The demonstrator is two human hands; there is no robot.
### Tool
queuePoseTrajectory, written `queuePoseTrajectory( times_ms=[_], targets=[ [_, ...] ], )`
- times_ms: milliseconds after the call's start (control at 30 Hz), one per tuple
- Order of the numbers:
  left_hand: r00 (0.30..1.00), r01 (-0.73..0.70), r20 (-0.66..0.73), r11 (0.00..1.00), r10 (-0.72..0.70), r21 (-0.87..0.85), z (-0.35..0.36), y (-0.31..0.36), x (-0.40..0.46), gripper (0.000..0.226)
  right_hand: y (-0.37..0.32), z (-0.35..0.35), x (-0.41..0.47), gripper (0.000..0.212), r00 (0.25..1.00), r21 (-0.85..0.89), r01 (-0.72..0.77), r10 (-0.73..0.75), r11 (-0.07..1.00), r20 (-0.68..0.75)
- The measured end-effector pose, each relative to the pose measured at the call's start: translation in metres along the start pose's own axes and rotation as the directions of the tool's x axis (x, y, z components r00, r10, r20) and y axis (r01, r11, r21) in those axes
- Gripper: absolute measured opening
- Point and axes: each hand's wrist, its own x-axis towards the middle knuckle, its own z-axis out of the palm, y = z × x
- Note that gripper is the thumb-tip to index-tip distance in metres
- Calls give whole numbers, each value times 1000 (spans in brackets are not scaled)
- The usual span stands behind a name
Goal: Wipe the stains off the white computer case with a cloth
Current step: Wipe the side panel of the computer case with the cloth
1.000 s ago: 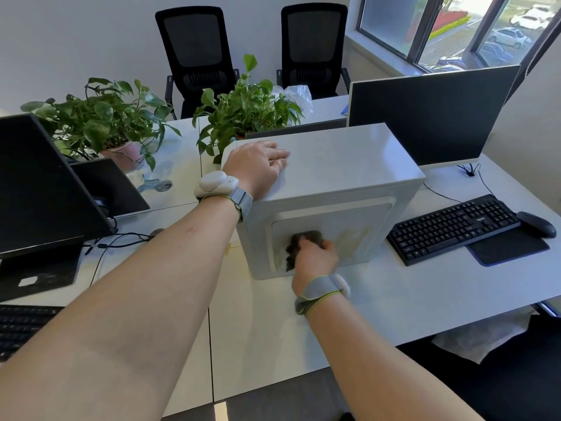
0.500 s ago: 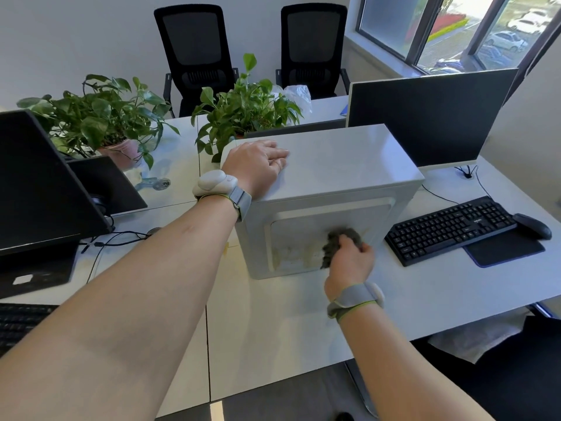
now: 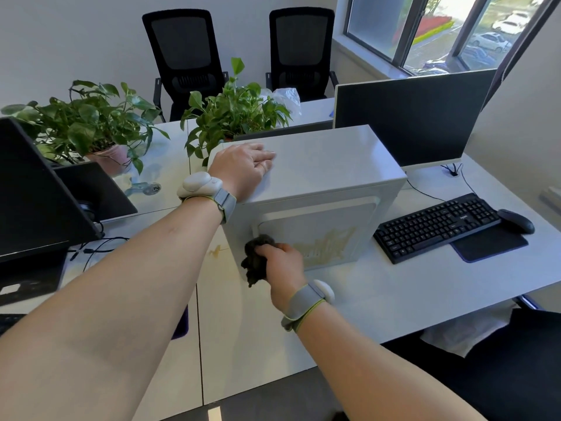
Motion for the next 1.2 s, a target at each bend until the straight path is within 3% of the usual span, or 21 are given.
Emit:
queuePoseTrajectory(
  times_ms=[133,233,300,367,467,567,600,700,800,867,933,1033,1067,1133,1200],
  targets=[
    [1000,5,20,999,-6,37,1,3,1,33,-17,-76,5,10,978,152,68,-36,986,-207],
    [1000,8,20,997,-9,77,1,9,0,34,-32,-129,18,30,918,259,144,-32,955,-394],
    [999,0,43,992,-6,123,-1,11,-1,35,-42,-146,27,38,899,263,182,-52,947,-435],
    [995,-6,96,979,-13,202,-6,21,-2,36,-54,-155,29,41,897,255,218,-91,942,-433],
    [982,102,124,957,-140,270,-10,52,4,38,-62,-160,30,44,903,237,243,-130,941,-409],
    [968,252,-73,906,-242,339,6,78,6,22,-59,-166,35,45,883,224,258,-136,940,-450],
    [971,237,-99,930,-218,279,13,77,6,24,-60,-167,39,44,874,227,271,-140,936,-466],
    [984,174,17,982,-176,71,19,68,6,61,-61,-164,50,39,862,238,301,-157,923,-481],
    [990,96,75,963,-118,251,23,64,11,72,-57,-139,54,30,872,284,294,-134,913,-471],
    [993,71,75,961,-94,266,25,65,10,74,-47,-114,48,31,883,267,252,-109,930,-456],
    [993,76,65,961,-96,265,24,64,10,74,-30,-91,43,36,929,203,198,-117,959,-352],
    [993,80,65,962,-99,260,23,62,9,73,-12,-76,33,37,994,32,112,-113,993,11],
    [993,79,67,964,-99,253,24,62,8,73,-13,-79,31,34,991,-5,118,-117,993,59],
    [993,85,65,966,-103,244,24,63,8,73,-24,-95,30,29,986,21,163,-162,986,-34],
    [993,93,50,965,-109,244,24,63,7,73,-44,-119,28,27,940,80,259,-232,963,-250]
  ],
)
